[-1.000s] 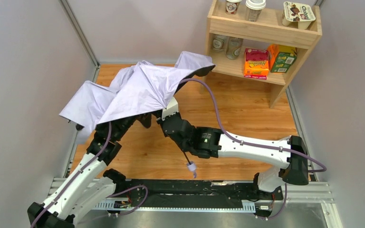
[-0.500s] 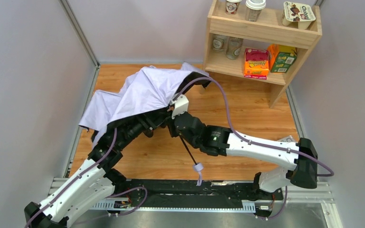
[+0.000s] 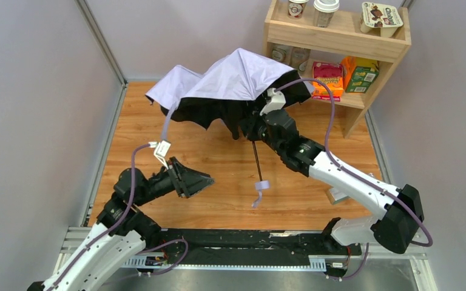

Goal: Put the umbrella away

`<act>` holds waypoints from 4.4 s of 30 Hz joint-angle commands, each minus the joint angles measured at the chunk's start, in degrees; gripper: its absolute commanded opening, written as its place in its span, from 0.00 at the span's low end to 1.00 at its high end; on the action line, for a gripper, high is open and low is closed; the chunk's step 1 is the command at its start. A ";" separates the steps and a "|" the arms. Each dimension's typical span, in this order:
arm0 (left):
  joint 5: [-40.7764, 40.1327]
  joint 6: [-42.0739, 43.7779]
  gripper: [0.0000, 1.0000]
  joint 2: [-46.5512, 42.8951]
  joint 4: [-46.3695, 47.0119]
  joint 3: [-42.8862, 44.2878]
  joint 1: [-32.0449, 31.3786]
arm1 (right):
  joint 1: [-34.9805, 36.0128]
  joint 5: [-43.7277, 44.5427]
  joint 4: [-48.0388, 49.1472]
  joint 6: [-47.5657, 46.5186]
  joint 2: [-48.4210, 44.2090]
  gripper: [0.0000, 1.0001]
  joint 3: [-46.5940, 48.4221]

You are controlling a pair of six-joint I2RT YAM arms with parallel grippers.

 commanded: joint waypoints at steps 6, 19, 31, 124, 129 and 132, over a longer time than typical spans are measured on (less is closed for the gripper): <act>-2.60 25.10 0.66 -6.89 -17.84 28.96 -0.18 | -4.83 -20.06 21.89 -19.31 -12.65 0.00 -16.80; -30.26 24.14 0.74 17.00 -21.57 42.72 -0.18 | -9.93 -49.16 34.65 -23.46 -24.09 0.00 -32.82; -23.66 17.23 0.76 22.66 -17.62 42.30 -0.18 | -9.93 -52.16 32.54 -23.55 -23.12 0.00 -30.54; 7.43 34.17 0.00 25.05 -9.18 25.69 2.90 | 15.66 -10.13 -9.47 -29.70 -8.55 0.54 -2.42; 13.70 33.21 0.00 19.50 -2.94 20.77 2.90 | 11.70 -17.79 -9.37 -30.40 -4.84 0.57 -1.54; 14.49 32.33 0.00 18.44 -2.93 19.79 2.90 | 11.61 -21.64 -13.06 -30.23 -6.42 0.75 -0.83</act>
